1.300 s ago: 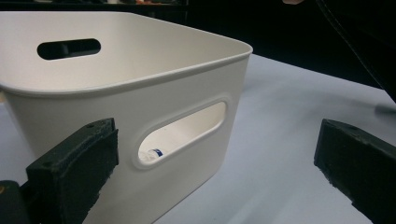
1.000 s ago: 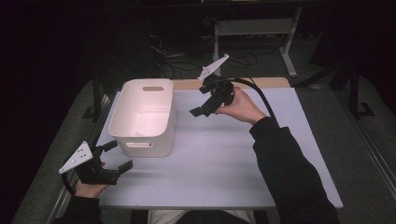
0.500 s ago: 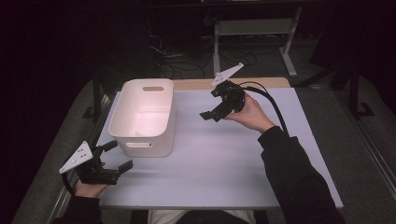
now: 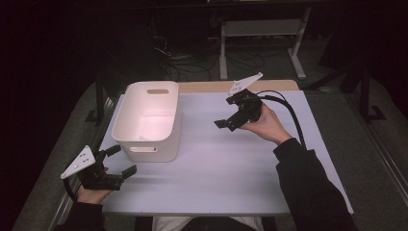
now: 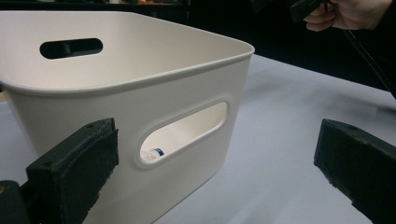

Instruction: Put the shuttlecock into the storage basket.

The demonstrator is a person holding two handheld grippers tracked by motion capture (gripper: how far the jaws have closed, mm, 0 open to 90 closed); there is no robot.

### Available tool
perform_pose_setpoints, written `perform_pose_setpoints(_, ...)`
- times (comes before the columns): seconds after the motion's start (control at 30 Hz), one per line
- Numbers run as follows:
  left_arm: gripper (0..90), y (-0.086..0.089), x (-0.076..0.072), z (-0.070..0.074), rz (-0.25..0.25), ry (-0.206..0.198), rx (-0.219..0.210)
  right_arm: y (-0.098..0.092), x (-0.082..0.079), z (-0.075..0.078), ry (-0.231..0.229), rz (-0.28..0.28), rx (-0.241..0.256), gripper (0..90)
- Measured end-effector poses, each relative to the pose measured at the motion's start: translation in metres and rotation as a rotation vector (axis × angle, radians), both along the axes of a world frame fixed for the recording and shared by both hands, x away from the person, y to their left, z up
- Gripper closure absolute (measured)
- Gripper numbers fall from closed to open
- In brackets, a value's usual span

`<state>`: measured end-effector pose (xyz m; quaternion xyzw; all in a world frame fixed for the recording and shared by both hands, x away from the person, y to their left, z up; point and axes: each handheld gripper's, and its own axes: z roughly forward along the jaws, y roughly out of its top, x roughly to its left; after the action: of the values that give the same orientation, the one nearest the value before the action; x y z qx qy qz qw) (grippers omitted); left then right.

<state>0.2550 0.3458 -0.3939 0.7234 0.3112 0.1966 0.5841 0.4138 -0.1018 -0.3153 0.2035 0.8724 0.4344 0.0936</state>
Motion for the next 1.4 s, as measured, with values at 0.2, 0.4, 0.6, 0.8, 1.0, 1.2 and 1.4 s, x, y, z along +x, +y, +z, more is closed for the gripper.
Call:
perform_pose_setpoints(0.2,0.0,0.0,0.0,0.0,-0.002,0.001,0.0,-0.008,-0.005,-0.003,-0.012,-0.019,0.033,0.0)
perform_pose_setpoints(0.4,0.0,0.0,0.0,0.0,-0.001,-0.001,-0.001,-0.016,-0.009,-0.003,-0.018,-0.029,0.048,0.0)
perform_pose_setpoints(0.6,0.0,0.0,0.0,0.0,0.001,-0.001,-0.001,-0.03,-0.014,-0.012,-0.009,-0.062,0.061,0.0)
perform_pose_setpoints(0.8,0.0,0.0,0.0,0.0,0.002,-0.002,0.0,-0.041,-0.019,-0.021,-0.01,-0.089,0.07,0.0)
perform_pose_setpoints(1.0,0.0,0.0,0.0,0.0,0.003,-0.001,-0.001,-0.053,-0.027,-0.023,-0.03,-0.107,0.09,0.0)
perform_pose_setpoints(1.2,0.0,0.0,0.0,0.0,0.003,-0.001,-0.001,-0.078,-0.047,-0.039,-0.175,-0.24,0.174,0.0)
perform_pose_setpoints(1.4,0.0,-0.001,0.001,0.0,0.003,0.0,0.002,-0.093,-0.05,-0.043,-0.14,-0.261,0.178,0.0)
